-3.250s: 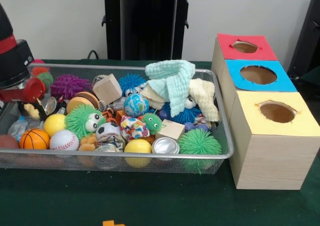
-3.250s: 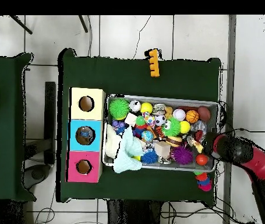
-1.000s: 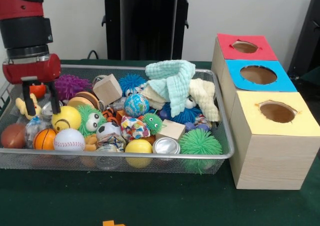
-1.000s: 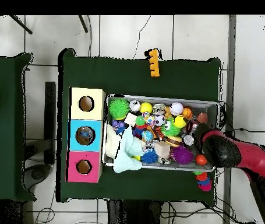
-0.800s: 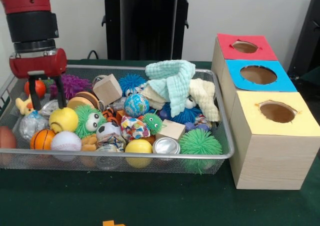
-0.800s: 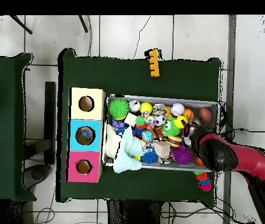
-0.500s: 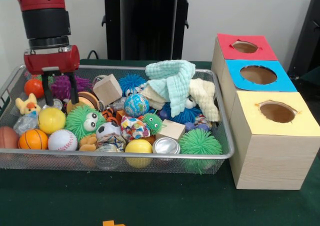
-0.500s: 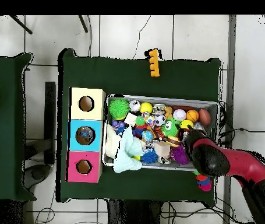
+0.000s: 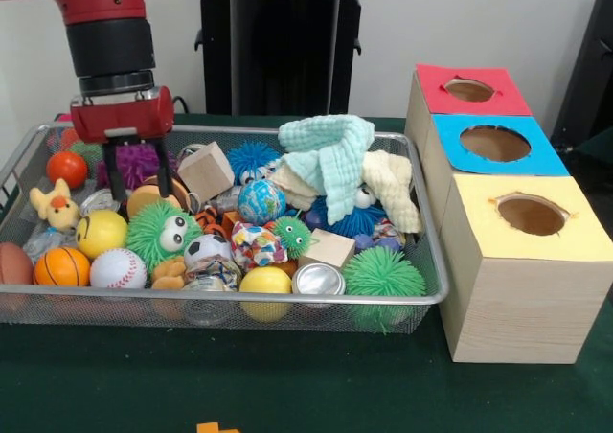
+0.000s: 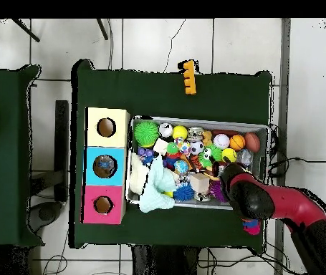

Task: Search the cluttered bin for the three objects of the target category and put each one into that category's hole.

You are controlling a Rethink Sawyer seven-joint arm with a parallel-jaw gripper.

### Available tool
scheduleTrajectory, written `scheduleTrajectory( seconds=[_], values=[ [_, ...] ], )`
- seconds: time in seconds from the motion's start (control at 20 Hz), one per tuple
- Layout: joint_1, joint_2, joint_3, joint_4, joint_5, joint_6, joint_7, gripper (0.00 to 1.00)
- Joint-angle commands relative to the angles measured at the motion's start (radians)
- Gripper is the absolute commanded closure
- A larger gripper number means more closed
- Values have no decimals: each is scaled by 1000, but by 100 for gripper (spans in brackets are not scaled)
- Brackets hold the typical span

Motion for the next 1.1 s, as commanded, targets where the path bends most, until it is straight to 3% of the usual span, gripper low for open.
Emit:
scheduleTrajectory(
  seconds=[0.05,0.3,0.45,0.55,0.75,0.85,1.1],
  values=[
    [-30,72,16,-65,35,138,-44,0],
    [-90,90,103,-95,66,230,-163,0],
    [-64,66,86,-124,51,268,-172,0],
    [-71,88,110,-141,48,291,-200,0],
    [-32,42,66,-175,15,342,-185,0],
    [-36,55,95,-212,23,391,-236,0],
    [-59,104,105,-250,41,430,-244,0]
  ],
)
